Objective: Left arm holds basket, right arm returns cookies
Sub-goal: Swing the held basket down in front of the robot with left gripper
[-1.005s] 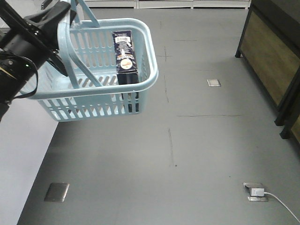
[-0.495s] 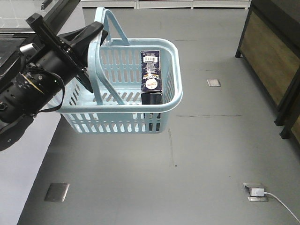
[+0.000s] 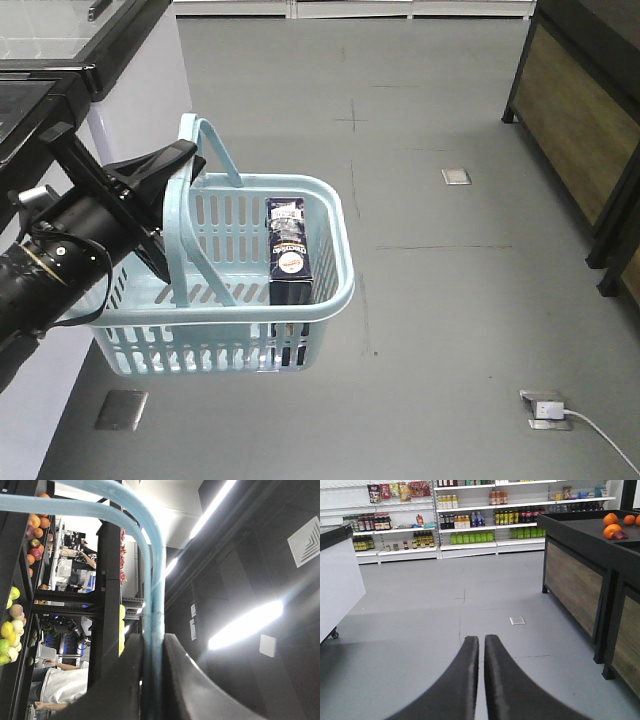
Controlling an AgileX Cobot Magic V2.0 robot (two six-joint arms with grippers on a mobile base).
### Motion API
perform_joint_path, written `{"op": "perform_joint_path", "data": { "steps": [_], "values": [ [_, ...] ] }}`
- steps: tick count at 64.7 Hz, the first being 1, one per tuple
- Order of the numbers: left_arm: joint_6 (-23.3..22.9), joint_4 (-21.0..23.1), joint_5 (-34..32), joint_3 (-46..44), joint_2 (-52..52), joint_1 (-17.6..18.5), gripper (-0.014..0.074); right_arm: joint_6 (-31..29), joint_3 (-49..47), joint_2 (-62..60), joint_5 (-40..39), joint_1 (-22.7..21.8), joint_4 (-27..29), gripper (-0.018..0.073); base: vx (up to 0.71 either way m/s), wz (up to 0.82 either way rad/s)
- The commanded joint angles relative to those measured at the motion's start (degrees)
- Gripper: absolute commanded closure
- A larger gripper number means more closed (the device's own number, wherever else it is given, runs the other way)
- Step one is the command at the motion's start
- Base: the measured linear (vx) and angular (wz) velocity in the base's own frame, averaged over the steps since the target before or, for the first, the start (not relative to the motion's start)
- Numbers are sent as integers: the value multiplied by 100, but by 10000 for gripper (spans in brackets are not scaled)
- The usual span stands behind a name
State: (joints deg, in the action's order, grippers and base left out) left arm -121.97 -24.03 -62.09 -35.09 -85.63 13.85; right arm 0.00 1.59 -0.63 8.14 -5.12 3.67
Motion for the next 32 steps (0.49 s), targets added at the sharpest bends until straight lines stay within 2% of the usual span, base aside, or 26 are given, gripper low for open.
{"op": "perform_joint_path", "data": {
  "steps": [1, 16, 32],
  "values": [
    [-27, 292, -1471, -38, 496, 55, 601, -33, 102, -74, -435, -4, -31, 562, 0, 0],
    [57, 385, -1354, 134, 874, 439, 601, -33, 102, -74, -435, -4, -31, 562, 0, 0],
    [673, 1442, -1389, 472, 902, 1102, 601, -33, 102, -74, -435, -4, -31, 562, 0, 0]
  ]
}}
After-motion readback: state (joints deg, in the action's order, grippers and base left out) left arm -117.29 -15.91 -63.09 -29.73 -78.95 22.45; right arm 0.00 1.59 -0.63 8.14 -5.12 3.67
